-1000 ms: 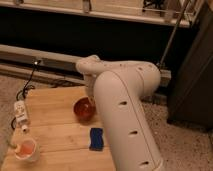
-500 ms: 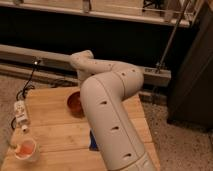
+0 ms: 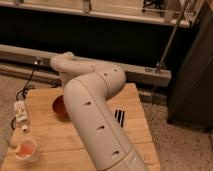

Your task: Drag the ceramic bowl in a circle

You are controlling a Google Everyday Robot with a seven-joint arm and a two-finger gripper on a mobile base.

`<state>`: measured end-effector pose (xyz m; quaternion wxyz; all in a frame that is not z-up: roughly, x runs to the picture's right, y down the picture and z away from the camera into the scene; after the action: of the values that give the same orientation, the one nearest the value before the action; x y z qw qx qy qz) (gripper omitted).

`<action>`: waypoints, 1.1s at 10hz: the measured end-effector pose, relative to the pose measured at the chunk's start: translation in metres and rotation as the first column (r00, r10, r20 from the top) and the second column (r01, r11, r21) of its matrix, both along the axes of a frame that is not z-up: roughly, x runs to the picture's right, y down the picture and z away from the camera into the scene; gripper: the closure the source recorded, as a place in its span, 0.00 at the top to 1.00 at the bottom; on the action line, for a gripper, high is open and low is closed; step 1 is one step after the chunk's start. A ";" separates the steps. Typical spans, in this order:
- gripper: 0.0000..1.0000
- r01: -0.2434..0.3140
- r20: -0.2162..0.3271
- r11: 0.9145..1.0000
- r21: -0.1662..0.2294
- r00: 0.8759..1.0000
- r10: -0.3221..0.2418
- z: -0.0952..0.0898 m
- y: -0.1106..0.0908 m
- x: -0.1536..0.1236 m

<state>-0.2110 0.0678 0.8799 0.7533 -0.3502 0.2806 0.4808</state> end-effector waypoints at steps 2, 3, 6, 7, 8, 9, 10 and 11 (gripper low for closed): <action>0.00 0.061 0.081 0.998 0.012 0.995 -0.062 -0.018 0.009 -0.028; 0.00 0.100 0.120 0.995 0.016 0.988 -0.101 -0.029 0.016 -0.038; 0.00 0.228 0.183 0.973 0.018 0.956 -0.228 -0.056 0.050 -0.034; 0.00 0.259 0.196 0.966 0.008 0.947 -0.255 -0.068 0.064 -0.024; 0.00 0.270 0.198 0.963 0.000 0.944 -0.264 -0.076 0.070 -0.013; 0.00 0.280 0.195 0.960 -0.009 0.942 -0.273 -0.086 0.076 0.003; 0.00 0.285 0.186 0.958 -0.018 0.943 -0.277 -0.093 0.080 0.018; 0.00 0.281 0.164 0.959 -0.029 0.948 -0.273 -0.098 0.083 0.038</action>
<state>-0.1726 0.1505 0.7822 0.8239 -0.3640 0.2785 0.3335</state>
